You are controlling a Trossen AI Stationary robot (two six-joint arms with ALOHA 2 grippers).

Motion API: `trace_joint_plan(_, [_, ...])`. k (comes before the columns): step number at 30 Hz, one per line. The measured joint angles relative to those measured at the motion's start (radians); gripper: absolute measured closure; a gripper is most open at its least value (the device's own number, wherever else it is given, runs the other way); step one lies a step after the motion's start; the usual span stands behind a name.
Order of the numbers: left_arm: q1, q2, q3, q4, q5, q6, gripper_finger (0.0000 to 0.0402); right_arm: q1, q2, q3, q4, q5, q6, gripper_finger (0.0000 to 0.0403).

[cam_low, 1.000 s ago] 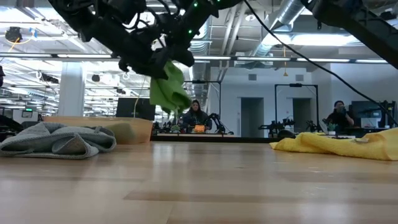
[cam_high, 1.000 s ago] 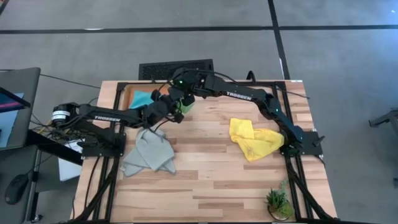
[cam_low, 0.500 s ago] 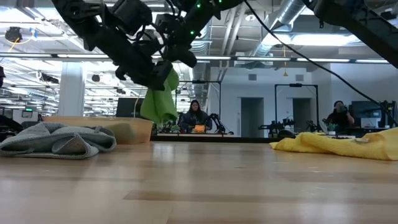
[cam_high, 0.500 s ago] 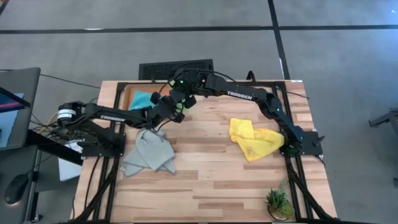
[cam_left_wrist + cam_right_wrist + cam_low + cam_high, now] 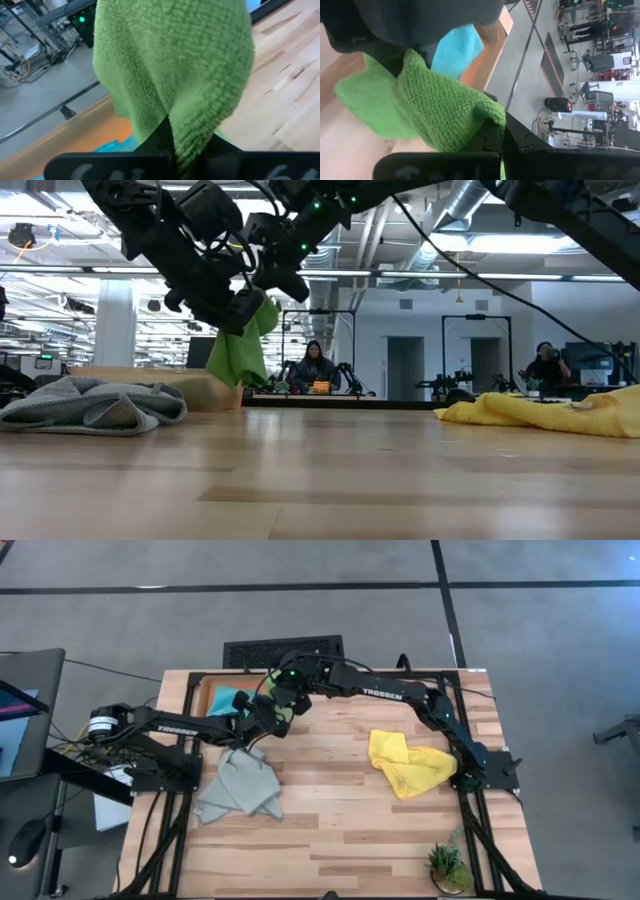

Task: Fold microfiber towels
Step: Put the green microfiber cloth into the orange bin

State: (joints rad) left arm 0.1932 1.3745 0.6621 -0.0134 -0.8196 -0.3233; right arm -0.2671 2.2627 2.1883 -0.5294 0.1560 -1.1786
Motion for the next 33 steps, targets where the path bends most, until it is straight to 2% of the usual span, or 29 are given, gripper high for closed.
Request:
trace_joint_plan(11, [0.033,-0.001,0.003,-0.108,-0.035,-0.100,0.0401,-0.009,0.002,-0.001,0.003,-0.002,0.000,0.0372])
trace_joint_plan(17, [0.064,0.003,-0.003,-0.167,0.020,-0.164,0.0401,-0.009,-0.003,0.003,0.024,0.006,0.001,0.0352])
trace_joint_plan(26, [0.108,0.002,-0.002,-0.332,0.004,-0.401,0.0401,-0.009,-0.002,0.003,0.014,0.009,0.001,0.0308])
trace_joint_plan(30, [0.126,0.002,-0.002,-0.342,0.008,-0.417,0.0401,-0.001,-0.002,0.002,0.014,0.099,0.005,0.0286])
trace_joint_plan(33, [0.152,0.001,-0.001,-0.333,0.050,-0.407,0.0401,-0.001,-0.010,0.002,0.007,0.139,0.044,0.0279])
